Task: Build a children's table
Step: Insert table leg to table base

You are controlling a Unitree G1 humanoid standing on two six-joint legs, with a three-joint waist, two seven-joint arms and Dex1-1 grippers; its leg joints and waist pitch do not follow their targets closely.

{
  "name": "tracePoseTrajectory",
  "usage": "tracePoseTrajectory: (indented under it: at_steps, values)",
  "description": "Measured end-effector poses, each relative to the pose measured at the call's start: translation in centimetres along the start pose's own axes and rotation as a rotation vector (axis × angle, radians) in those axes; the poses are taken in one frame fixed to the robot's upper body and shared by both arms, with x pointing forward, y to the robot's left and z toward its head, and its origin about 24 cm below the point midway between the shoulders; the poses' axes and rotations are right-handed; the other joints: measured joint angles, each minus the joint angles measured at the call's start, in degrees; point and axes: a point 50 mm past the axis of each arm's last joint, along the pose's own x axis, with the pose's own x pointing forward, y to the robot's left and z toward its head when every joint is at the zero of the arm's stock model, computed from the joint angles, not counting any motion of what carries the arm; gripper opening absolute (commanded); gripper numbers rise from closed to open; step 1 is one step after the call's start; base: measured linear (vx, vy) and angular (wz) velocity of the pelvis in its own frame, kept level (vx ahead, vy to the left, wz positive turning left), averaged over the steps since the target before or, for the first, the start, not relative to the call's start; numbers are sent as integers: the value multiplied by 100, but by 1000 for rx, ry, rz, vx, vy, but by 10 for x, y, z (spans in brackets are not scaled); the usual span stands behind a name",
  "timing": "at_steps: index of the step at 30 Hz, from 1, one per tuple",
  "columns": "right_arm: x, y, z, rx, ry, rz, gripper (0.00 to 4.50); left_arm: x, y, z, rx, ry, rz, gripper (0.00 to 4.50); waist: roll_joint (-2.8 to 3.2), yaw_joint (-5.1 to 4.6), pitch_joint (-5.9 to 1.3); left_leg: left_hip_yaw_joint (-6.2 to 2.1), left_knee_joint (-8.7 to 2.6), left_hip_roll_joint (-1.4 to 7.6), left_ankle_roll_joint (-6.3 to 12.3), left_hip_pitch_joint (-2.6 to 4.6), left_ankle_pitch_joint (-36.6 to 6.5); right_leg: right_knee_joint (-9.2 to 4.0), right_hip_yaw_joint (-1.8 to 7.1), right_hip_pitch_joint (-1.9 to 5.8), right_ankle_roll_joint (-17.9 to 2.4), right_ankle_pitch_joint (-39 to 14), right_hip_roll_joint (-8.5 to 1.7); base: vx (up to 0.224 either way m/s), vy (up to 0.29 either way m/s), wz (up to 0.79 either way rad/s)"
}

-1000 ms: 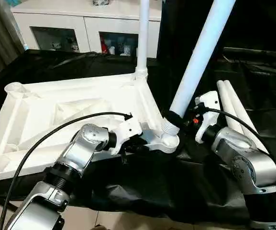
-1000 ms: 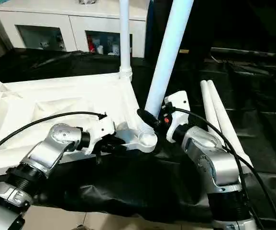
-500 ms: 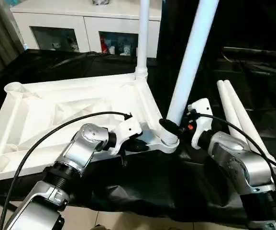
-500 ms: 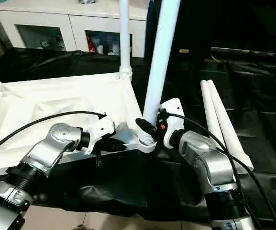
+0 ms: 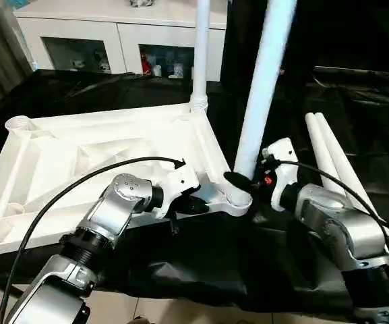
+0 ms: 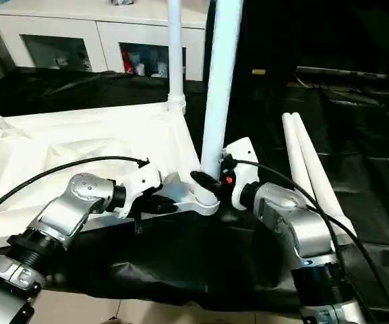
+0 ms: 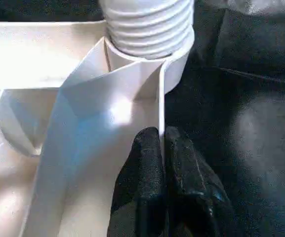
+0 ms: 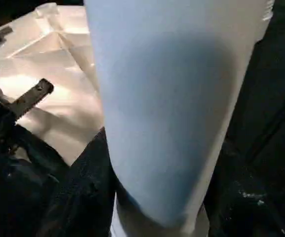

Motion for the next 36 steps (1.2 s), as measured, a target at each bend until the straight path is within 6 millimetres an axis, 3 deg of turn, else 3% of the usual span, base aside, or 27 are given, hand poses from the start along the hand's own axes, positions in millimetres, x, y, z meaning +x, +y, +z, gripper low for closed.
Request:
tracePoseTrajectory:
  at_steps: [21, 36]
  values:
    - [6, 1, -4, 44, -29, 21, 193, -5, 0, -2, -5, 15, -7, 0, -17, -65, -6, 0, -1, 0, -1, 4, 0, 2, 0, 1, 0, 0, 0, 0, 0, 0]
    - [-6, -2, -21, 160, -141, 2, 193, -4, -2, -2, -1, 12, -17, 0, -17, -1, -8, -1, -5, 0, -1, 6, 0, -5, -1, 4, 1, -1, 0, 0, 0, 0]
